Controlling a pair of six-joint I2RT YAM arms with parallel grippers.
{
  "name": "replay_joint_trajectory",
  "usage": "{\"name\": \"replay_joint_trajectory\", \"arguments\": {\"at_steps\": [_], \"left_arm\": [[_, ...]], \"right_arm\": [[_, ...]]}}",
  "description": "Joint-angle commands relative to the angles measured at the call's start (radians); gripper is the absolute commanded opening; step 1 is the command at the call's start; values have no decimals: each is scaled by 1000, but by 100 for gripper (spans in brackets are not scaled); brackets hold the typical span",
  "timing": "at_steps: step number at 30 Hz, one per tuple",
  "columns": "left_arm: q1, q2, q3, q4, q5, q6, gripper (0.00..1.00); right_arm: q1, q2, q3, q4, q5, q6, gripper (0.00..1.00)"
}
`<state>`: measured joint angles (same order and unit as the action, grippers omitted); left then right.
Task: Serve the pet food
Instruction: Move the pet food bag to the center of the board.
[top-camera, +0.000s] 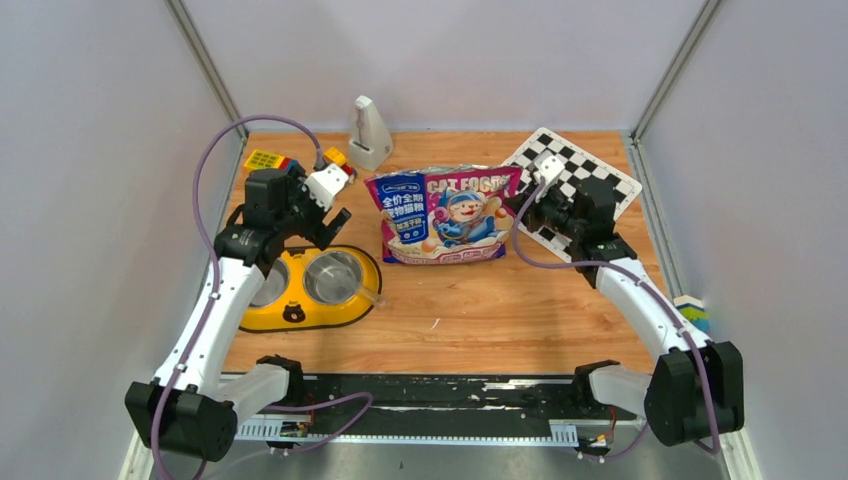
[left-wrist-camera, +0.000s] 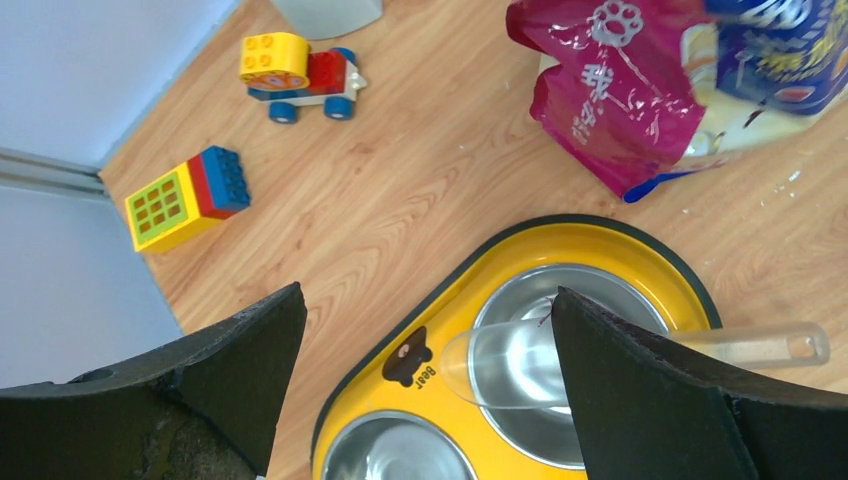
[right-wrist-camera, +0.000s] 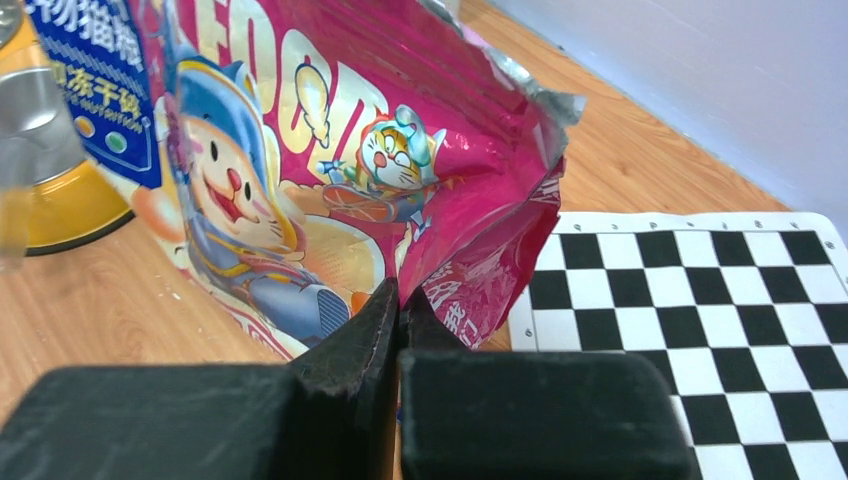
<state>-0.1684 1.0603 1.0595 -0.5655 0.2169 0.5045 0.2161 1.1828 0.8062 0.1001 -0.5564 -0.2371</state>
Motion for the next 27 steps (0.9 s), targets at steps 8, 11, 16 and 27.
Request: {"name": "replay_joint_trajectory", "arguments": {"at_steps": [8,11,16,27], "left_arm": [[4,-79,-33,21,158,20,100],[4,-104,-45,26,194,20,100],[3,-129,-3,3,223,39,100],[-12,-17,222,-30,209,-22,100]], "right_arm": [[-51,-80,-4,159,91,22,0],[-51,-83,12,110,24,25,2],[-51,-127,95,-68,-79,-21,52],[-51,-256,186,-312,-130,-235,76]]}}
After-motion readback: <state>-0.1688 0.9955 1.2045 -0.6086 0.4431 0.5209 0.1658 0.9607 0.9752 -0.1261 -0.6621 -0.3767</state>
